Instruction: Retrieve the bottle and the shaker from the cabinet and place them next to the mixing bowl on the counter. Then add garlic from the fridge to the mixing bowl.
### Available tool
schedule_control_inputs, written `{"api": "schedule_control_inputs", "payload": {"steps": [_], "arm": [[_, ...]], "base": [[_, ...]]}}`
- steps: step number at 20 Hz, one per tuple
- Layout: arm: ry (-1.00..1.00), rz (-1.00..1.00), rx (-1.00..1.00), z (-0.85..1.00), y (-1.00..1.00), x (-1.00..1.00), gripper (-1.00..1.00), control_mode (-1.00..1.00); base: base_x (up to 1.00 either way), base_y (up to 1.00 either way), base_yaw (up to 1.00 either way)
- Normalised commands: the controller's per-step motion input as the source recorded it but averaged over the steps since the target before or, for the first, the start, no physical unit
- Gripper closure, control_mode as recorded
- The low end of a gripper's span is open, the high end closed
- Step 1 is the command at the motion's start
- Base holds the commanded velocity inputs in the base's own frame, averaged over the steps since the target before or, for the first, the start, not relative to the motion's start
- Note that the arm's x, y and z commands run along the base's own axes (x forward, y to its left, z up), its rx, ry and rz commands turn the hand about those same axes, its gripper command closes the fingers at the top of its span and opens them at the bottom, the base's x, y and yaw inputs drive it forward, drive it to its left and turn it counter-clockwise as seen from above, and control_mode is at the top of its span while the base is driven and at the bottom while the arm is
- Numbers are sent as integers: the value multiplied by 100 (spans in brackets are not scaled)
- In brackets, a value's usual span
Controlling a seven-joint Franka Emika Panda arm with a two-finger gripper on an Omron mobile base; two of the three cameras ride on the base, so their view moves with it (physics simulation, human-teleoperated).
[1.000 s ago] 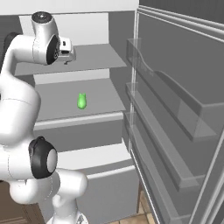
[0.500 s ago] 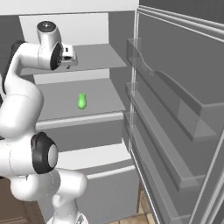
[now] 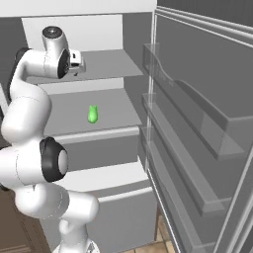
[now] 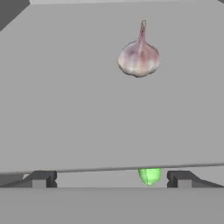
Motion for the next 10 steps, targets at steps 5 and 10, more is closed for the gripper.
{"api": "schedule_control_inputs", "payload": {"steps": [5,10], "arm": [[0,0,-2,4,5,34,-100,-100],[0,0,-1,10,0,26,-100,-100]], "base": [[0,0,0],[0,0,0]]}}
